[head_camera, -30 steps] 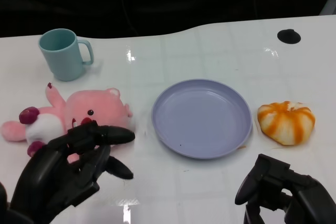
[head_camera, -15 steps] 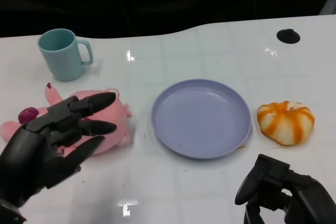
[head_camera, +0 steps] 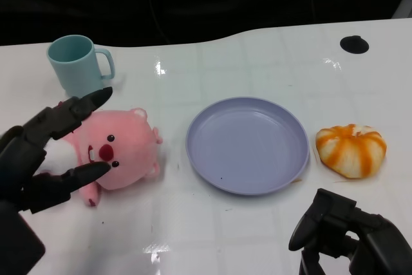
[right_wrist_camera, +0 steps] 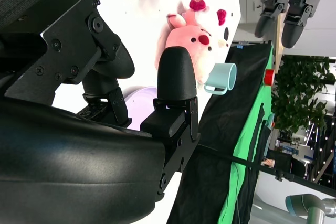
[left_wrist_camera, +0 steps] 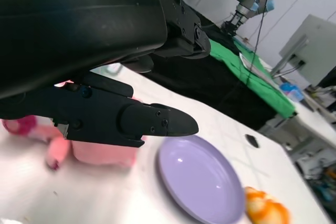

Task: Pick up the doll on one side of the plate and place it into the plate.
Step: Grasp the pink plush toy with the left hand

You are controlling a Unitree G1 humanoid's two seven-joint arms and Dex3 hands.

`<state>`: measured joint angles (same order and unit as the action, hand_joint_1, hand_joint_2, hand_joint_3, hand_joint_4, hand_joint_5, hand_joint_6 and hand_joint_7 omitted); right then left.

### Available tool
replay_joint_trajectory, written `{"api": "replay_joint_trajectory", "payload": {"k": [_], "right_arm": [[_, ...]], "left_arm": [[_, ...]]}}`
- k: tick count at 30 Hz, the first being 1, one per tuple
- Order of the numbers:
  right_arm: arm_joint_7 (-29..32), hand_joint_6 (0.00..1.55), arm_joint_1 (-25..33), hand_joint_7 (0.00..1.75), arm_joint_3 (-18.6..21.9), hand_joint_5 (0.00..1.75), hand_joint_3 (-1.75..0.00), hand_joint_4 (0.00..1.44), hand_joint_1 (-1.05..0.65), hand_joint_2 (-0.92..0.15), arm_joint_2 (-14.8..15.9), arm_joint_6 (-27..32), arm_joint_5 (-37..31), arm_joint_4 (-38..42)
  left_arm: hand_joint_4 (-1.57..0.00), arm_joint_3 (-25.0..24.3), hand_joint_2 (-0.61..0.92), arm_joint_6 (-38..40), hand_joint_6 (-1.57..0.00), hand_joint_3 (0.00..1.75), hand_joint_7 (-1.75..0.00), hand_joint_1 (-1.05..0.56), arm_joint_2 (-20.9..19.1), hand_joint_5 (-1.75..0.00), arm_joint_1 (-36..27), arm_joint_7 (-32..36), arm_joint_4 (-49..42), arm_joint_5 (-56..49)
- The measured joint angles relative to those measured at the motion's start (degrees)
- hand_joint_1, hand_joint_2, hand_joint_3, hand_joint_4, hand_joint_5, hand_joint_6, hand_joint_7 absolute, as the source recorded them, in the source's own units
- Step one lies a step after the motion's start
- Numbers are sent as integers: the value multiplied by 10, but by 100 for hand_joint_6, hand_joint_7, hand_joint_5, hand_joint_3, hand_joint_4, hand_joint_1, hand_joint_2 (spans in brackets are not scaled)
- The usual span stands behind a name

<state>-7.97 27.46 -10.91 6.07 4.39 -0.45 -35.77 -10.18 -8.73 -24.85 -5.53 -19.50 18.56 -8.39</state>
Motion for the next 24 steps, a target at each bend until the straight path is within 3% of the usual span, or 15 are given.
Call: {"api": "replay_joint_trajectory", "payload": {"k": [12,24], "right_arm": [[1,60,0,154,0,175,-136,68,9,-41,0,0,0,-1],[2,61,1,154,-1,175,-137,68,9,-41,0,1,-2,-3]], "left_arm": [[0,14,92,42,-17,4,-1,-72,-74,-33,23,20,7,-217],[0,95,90,99,-18,0,0,-71,-121,-29,97,-7,-54,-334]]}}
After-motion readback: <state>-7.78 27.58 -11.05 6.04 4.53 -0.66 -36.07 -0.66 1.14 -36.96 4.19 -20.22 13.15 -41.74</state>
